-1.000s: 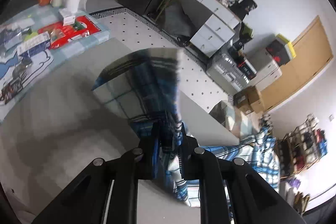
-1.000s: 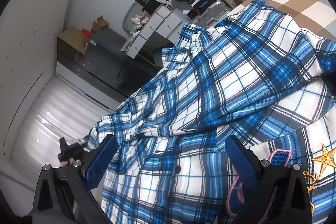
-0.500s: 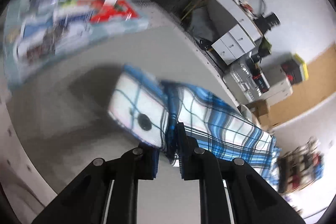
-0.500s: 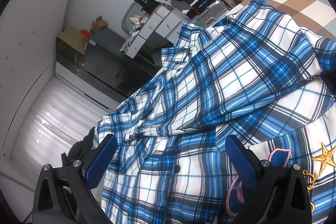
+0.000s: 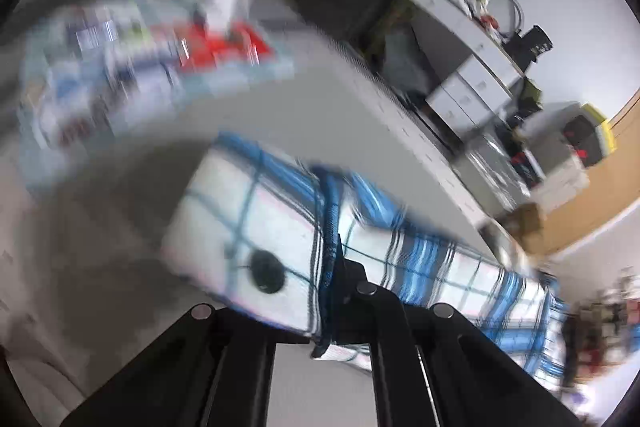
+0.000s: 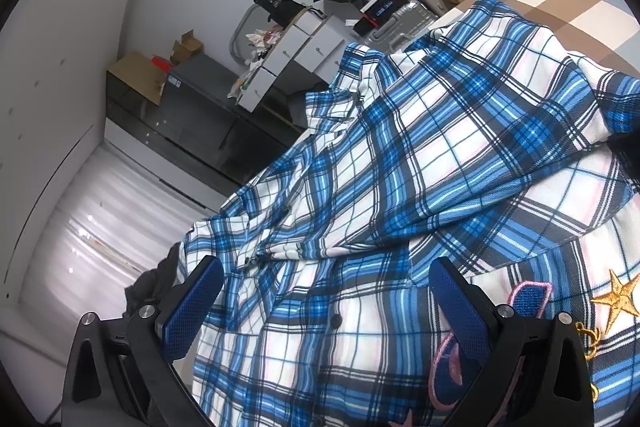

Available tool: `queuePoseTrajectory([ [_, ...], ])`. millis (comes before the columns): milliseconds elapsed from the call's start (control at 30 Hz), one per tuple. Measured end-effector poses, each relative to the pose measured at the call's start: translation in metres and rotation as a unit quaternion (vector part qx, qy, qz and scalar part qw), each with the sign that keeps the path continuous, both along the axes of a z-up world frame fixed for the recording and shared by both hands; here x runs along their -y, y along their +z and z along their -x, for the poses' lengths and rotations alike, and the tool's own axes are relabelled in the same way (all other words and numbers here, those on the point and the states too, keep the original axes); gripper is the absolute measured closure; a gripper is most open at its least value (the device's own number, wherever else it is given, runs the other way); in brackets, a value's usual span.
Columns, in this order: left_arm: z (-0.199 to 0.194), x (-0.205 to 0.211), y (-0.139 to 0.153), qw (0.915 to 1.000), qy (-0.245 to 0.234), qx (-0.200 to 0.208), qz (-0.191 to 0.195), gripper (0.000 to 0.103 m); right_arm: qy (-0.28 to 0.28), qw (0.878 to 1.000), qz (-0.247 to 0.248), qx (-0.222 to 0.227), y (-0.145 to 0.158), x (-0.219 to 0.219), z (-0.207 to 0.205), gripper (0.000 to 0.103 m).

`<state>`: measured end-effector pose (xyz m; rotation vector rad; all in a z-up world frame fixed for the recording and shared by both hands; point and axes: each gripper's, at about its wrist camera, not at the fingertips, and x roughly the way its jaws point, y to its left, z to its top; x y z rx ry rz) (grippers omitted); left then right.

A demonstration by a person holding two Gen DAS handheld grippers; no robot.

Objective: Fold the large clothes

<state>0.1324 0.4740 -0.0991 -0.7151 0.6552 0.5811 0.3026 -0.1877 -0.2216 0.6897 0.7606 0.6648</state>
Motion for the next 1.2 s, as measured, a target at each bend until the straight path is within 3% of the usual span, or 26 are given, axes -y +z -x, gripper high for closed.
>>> queuePoseTrajectory([
  [133, -0.004, 0.01, 0.075, 0.9956, -0.015, 0.047, -0.08, 0.103, 0.002, 1.0, 0.0, 0.001, 0.0, 0.0, 0.0, 0.0],
  [267, -0.013, 0.061, 0.152, 0.9781, -0.075, 0.101, -0.166, 0.103, 0.005, 1.0, 0.001, 0.008, 0.002, -0.001, 0.002, 0.0],
  [400, -0.021, 0.147, 0.204, 0.9442, -0.177, 0.176, -0.214, 0.103, 0.006, 1.0, 0.001, 0.02, 0.007, -0.002, 0.006, 0.0],
  [533, -0.04, 0.269, 0.223, 0.894, -0.318, 0.229, -0.217, 0.103, -0.006, 1.0, -0.011, 0.028, 0.011, 0.004, 0.01, 0.0],
  [567, -0.049, 0.303, 0.221, 0.8782, -0.362, 0.239, -0.202, 0.103, -0.01, 0.999, -0.015, 0.03, 0.013, 0.007, 0.01, 0.0],
  [633, -0.072, 0.362, 0.206, 0.8548, -0.429, 0.236, -0.17, 0.103, -0.021, 0.999, -0.017, 0.026, 0.019, 0.013, 0.012, 0.0],
  [733, -0.113, 0.44, 0.159, 0.8261, -0.513, 0.199, -0.122, 0.103, -0.037, 0.999, -0.022, 0.021, 0.029, 0.028, 0.021, 0.0],
  [767, -0.125, 0.456, 0.144, 0.8229, -0.525, 0.186, -0.113, 0.103, -0.043, 0.999, -0.02, 0.02, 0.033, 0.033, 0.023, 0.0],
  [800, -0.137, 0.475, 0.122, 0.8203, -0.539, 0.166, -0.097, 0.103, -0.052, 0.998, -0.012, 0.018, 0.037, 0.04, 0.026, 0.0],
  [900, -0.18, 0.518, 0.043, 0.8047, -0.59, 0.065, 0.008, 0.102, -0.073, 0.997, 0.022, 0.003, 0.041, 0.059, 0.029, 0.0],
  [933, -0.192, 0.534, 0.01, 0.7916, -0.609, 0.01, 0.051, 0.099, -0.082, 0.996, 0.033, -0.006, 0.038, 0.067, 0.03, 0.0],
  [1000, -0.193, 0.548, -0.029, 0.7646, -0.633, -0.035, 0.115, 0.084, -0.087, 0.995, 0.035, -0.025, 0.033, 0.079, 0.026, 0.0],
  [1033, -0.186, 0.552, -0.036, 0.7542, -0.643, -0.034, 0.128, 0.084, -0.086, 0.995, 0.032, -0.036, 0.029, 0.084, 0.025, 0.0],
  [1067, -0.176, 0.552, -0.038, 0.7498, -0.651, -0.029, 0.113, 0.079, -0.085, 0.995, 0.032, -0.047, 0.026, 0.088, 0.024, 0.0],
  [1100, -0.166, 0.549, -0.036, 0.7469, -0.658, -0.022, 0.095, 0.061, -0.086, 0.994, 0.031, -0.054, 0.025, 0.09, 0.022, 0.0],
  [1133, -0.158, 0.544, -0.03, 0.7437, -0.663, -0.008, 0.086, 0.05, -0.085, 0.994, 0.033, -0.057, 0.025, 0.091, 0.02, 0.0],
  [1167, -0.151, 0.533, -0.023, 0.7447, -0.662, 0.011, 0.08, 0.037, -0.084, 0.994, 0.038, -0.059, 0.026, 0.09, 0.017, 0.0],
  [1200, -0.143, 0.519, -0.014, 0.7489, -0.658, 0.031, 0.075, 0.031, -0.079, 0.994, 0.046, -0.058, 0.028, 0.086, 0.013, 0.0],
])
